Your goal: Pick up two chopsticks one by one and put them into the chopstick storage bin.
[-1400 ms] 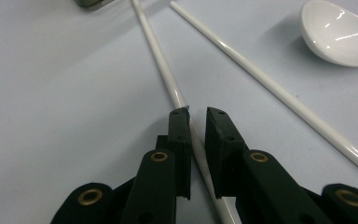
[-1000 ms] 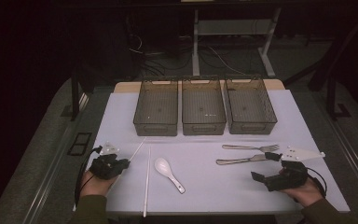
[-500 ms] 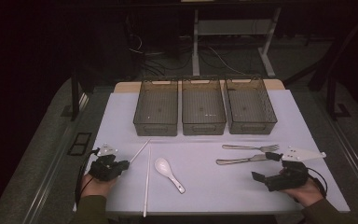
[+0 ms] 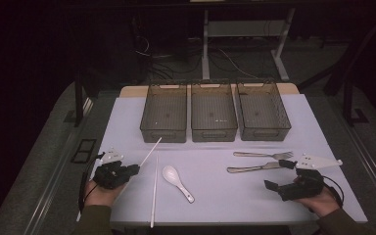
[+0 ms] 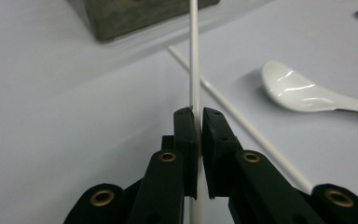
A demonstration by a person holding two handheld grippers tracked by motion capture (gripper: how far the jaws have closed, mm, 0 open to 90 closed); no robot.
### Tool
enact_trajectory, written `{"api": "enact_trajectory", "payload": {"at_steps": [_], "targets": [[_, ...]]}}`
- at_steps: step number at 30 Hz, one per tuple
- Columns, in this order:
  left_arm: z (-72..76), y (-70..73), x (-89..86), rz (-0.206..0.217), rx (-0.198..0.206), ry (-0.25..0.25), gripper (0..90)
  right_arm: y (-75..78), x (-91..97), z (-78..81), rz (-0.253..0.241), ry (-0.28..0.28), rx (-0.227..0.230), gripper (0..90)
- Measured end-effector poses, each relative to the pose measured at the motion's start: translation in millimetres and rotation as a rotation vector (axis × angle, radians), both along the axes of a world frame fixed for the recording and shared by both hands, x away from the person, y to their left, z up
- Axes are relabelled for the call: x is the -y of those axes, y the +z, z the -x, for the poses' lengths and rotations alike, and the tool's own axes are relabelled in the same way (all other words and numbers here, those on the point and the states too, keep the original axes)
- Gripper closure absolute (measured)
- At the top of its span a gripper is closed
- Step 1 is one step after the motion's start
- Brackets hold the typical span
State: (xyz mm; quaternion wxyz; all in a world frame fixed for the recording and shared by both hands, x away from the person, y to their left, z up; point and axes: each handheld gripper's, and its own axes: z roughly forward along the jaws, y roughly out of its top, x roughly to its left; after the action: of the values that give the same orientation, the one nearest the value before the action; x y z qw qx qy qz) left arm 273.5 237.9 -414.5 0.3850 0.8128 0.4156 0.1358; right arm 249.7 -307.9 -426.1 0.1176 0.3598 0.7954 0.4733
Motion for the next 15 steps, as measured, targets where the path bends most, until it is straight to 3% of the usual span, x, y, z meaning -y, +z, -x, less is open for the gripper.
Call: {"api": "enact_trajectory", "payload": {"at_steps": [15], "targets": [[-7.2,22.0,11.2,0.11,0.086,-0.049,84.3,-1.0,-0.4,-1.3,-0.007,-0.005,-0.005,3.6]]}}
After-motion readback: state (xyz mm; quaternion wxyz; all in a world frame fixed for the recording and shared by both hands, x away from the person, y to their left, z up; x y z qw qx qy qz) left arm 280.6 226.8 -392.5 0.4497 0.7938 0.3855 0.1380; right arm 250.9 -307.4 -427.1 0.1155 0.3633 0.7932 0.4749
